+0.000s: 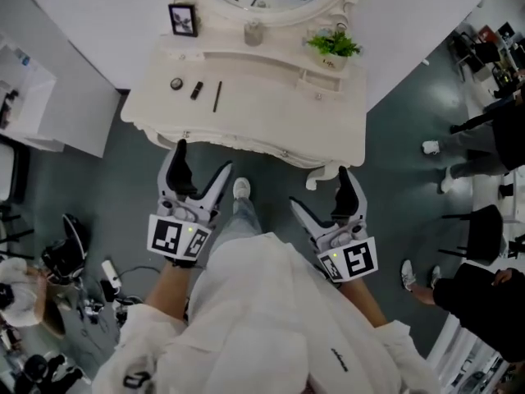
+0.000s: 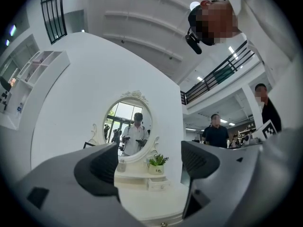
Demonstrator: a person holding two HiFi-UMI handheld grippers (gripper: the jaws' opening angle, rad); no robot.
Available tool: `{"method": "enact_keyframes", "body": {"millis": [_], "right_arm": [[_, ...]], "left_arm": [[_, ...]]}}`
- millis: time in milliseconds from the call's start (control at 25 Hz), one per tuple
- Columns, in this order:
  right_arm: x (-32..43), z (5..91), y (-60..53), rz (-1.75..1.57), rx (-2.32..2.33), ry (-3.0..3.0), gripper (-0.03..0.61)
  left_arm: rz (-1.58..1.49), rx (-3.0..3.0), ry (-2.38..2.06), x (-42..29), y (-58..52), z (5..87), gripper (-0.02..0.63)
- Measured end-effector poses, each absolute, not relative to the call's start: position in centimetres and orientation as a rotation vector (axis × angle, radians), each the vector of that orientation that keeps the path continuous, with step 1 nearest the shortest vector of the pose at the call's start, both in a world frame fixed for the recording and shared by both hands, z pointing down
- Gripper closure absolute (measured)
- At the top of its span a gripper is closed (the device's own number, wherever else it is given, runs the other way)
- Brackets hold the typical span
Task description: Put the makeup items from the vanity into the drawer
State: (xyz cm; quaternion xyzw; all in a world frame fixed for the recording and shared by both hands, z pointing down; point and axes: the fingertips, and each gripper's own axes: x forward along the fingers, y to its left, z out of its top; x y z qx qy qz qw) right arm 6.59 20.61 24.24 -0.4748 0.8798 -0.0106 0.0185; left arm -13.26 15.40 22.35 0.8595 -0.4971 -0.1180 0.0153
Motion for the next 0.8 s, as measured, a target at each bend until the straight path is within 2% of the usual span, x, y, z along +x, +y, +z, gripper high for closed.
{"method": "enact_keyframes", "body": {"millis": [240,800], "right_arm": [[6.3,23.8,14.2,-0.019,-1.5,2.732,0.089],[0.0,26.7,-1.6,-0.146,-1.409,2.83,0.089]], "left_arm": [[-0.302,2.677,-1.52,-13.6,8.7,23.8,0.212],[-0.14,2.652,-1.413,-14.6,-6.9,28.1,0.213]]}}
